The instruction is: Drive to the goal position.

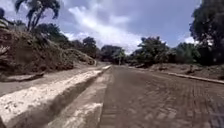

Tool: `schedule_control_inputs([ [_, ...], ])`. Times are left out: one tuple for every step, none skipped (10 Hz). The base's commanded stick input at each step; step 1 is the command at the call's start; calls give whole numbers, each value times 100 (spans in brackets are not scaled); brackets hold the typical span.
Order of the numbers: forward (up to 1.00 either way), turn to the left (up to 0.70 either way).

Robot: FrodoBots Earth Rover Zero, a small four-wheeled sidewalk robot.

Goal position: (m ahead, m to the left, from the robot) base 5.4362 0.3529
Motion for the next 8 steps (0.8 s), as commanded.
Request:
schedule_control_inputs([
  [100,0],
  [100,0],
  [100,0],
  [100,0],
  [100,0],
  [100,0],
  [100,0],
  [100,0],
])
